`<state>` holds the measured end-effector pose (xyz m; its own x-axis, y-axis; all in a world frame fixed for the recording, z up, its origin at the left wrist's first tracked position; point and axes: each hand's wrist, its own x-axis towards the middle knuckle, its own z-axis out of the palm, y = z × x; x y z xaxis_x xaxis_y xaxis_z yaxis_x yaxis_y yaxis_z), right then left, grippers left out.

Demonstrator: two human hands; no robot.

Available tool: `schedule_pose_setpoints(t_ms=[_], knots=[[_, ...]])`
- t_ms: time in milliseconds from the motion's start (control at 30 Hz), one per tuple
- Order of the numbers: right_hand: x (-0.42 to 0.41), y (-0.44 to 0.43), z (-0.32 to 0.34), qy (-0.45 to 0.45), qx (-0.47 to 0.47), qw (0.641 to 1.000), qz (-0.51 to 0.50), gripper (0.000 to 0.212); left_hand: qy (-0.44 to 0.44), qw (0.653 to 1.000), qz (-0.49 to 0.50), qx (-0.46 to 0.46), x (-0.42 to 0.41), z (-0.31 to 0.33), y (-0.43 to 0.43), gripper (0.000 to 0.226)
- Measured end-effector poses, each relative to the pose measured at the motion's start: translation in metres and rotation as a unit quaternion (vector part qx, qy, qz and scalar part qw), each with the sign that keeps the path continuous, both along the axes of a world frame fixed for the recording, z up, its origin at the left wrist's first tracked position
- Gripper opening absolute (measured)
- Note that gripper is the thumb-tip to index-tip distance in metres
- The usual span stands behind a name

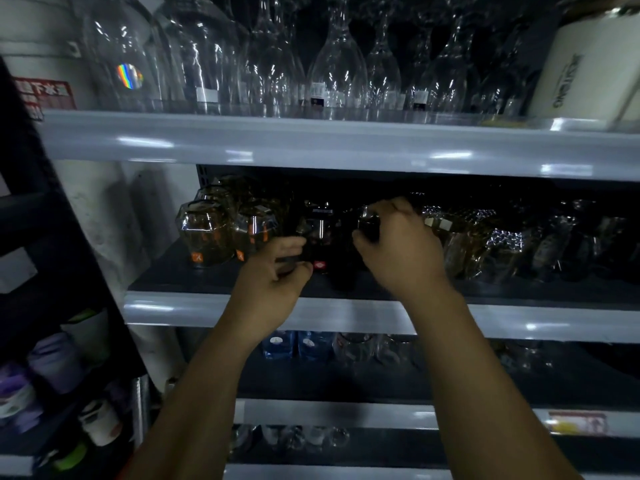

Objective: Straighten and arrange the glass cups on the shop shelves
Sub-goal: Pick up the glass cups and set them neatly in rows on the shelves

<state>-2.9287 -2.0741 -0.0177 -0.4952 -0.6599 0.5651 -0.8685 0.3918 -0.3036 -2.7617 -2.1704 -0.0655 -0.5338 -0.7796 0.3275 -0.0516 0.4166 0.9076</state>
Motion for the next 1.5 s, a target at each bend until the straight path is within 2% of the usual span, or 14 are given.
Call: schedule_pose_setpoints(t_ms=[100, 233, 333, 433, 600, 767, 900, 933, 967, 1033, 1100, 1167, 1367, 1500], knots=[[-0.006, -0.006, -0.002, -0.005, 0.072, 0.997, 0.004, 0.031, 0.013, 1.000, -0.012, -0.003, 0.002, -0.002, 0.006, 0.035], [-0.009, 0.001, -0.013, -0.049, -0.031, 0.996, 0.061, 0.010, 0.046, 0.999, -0.026, -0.002, 0.003, 0.000, 0.012, 0.031], [-0.005, 0.015, -0.021, -0.078, -0.086, 0.989, 0.093, 0.007, 0.047, 0.998, -0.045, 0.000, 0.001, 0.003, 0.016, 0.030], [0.003, 0.031, -0.027, -0.173, -0.164, 0.963, 0.129, 0.007, 0.041, 0.998, -0.051, -0.006, -0.004, 0.007, 0.020, 0.030], [0.020, 0.054, -0.022, -0.384, -0.318, 0.845, 0.191, 0.004, 0.033, 0.994, -0.093, 0.042, -0.018, 0.014, 0.033, 0.057], [0.027, 0.065, -0.018, -0.573, -0.372, 0.686, 0.249, 0.011, 0.105, 0.979, -0.160, 0.064, -0.036, 0.015, 0.043, 0.077], [0.024, 0.070, -0.023, -0.628, -0.358, 0.637, 0.267, 0.009, 0.134, 0.980, -0.128, 0.077, -0.046, 0.016, 0.043, 0.064], [0.022, 0.072, -0.023, -0.621, -0.361, 0.646, 0.260, 0.009, 0.136, 0.978, -0.125, 0.096, -0.046, 0.018, 0.043, 0.059], [0.018, 0.074, -0.025, -0.595, -0.360, 0.676, 0.242, 0.014, 0.135, 0.977, -0.122, 0.115, -0.045, 0.021, 0.042, 0.052], [0.008, 0.078, -0.031, -0.486, -0.335, 0.785, 0.188, 0.029, 0.116, 0.979, -0.112, 0.126, -0.043, 0.028, 0.038, 0.037], [0.001, 0.081, -0.035, -0.350, -0.271, 0.883, 0.159, 0.047, 0.078, 0.987, -0.102, 0.093, -0.042, 0.035, 0.034, 0.039], [-0.002, 0.081, -0.037, -0.247, -0.193, 0.936, 0.161, 0.063, 0.031, 0.994, -0.088, 0.055, -0.042, 0.044, 0.031, 0.050], [0.002, 0.061, -0.032, -0.149, -0.091, 0.968, 0.178, 0.093, -0.048, 0.993, -0.094, -0.059, -0.048, 0.052, 0.026, 0.058], [0.002, 0.052, -0.038, -0.190, -0.143, 0.955, 0.177, 0.078, -0.050, 0.986, -0.120, -0.101, -0.049, 0.049, 0.027, 0.054]])
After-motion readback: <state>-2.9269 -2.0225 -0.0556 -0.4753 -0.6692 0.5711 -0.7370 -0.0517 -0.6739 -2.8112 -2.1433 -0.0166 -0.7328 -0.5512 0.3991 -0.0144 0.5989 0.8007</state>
